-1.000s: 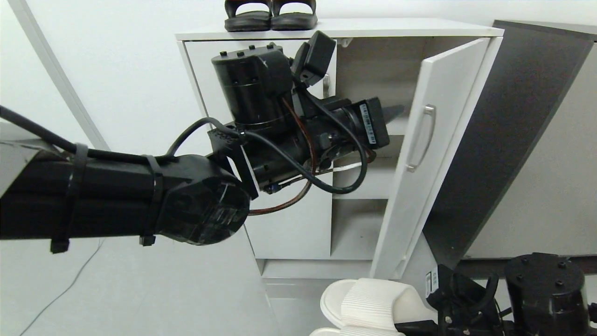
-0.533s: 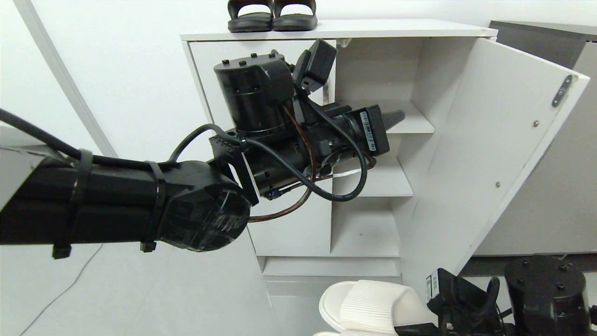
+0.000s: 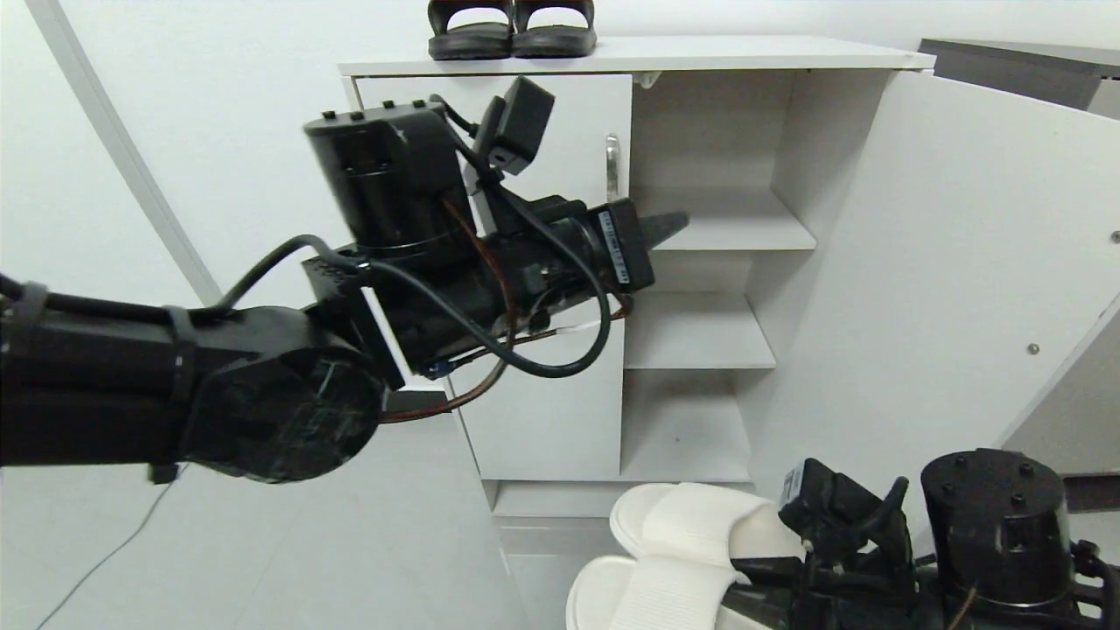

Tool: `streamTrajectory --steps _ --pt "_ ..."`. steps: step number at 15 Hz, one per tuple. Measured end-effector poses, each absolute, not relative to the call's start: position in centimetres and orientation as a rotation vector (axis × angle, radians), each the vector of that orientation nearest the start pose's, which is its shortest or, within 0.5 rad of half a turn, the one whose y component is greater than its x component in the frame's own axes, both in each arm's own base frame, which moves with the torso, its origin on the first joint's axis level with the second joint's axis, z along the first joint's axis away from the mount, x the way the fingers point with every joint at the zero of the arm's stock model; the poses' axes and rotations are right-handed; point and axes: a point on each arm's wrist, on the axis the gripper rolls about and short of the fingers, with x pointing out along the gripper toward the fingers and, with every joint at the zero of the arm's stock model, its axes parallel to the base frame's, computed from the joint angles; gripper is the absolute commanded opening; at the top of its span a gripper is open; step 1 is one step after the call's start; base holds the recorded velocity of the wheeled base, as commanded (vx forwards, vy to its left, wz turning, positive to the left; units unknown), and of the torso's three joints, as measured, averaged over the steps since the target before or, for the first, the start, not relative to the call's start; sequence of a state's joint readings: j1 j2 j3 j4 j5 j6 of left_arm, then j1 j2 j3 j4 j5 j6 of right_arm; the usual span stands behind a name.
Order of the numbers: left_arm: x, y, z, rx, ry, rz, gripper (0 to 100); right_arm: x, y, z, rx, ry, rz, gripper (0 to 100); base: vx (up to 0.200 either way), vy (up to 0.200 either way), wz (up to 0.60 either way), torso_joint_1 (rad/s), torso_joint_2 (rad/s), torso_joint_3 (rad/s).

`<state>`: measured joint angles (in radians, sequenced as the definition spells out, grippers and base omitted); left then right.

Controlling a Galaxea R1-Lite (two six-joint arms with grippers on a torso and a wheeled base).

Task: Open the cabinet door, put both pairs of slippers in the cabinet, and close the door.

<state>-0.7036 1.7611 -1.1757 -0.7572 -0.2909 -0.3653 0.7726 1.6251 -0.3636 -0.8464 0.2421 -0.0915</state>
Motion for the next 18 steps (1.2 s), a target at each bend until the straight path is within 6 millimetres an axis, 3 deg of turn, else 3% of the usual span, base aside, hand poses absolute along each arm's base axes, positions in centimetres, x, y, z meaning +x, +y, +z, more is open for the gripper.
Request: streamTrajectory --steps 3,5,8,11,13,14,18 --pt "23.5 -18.2 27.8 -0.332 0.018 -0.925 0 19.1 18.2 12.5 -0.114 0.352 0.750 0 0.000 0.000 0.00 0.000 0.00 0.000" --pt "20.8 -15.1 27.9 -0.311 0.041 -0.816 0 20.9 19.5 13.2 -0.076 0.313 0.583 0 0.000 0.000 0.00 0.000 0.00 0.000" --pt "16.0 -10.4 27.6 -0.205 0.048 -0.558 0 23.6 21.2 13.8 -0.023 0.264 0.380 0 0.000 0.000 0.00 0.000 0.00 0.000" --pt "12.4 -5.2 26.4 -0.115 0.025 -0.268 0 25.7 21.8 13.0 -0.020 0.258 0.261 0 0.000 0.000 0.00 0.000 0.00 0.000" --pt "9.2 -2.1 24.2 -0.105 0.006 -0.063 0 26.1 22.0 12.4 -0.027 0.269 0.253 0 0.000 0.000 0.00 0.000 0.00 0.000" --pt "7.5 -1.1 22.2 -0.097 0.017 0.012 0 26.2 22.0 12.2 -0.030 0.273 0.251 0 0.000 0.000 0.00 0.000 0.00 0.000" --pt "1.6 0.5 14.4 -0.071 -0.002 0.236 0 26.3 22.1 11.8 -0.039 0.285 0.249 0 0.000 0.000 0.00 0.000 0.00 0.000"
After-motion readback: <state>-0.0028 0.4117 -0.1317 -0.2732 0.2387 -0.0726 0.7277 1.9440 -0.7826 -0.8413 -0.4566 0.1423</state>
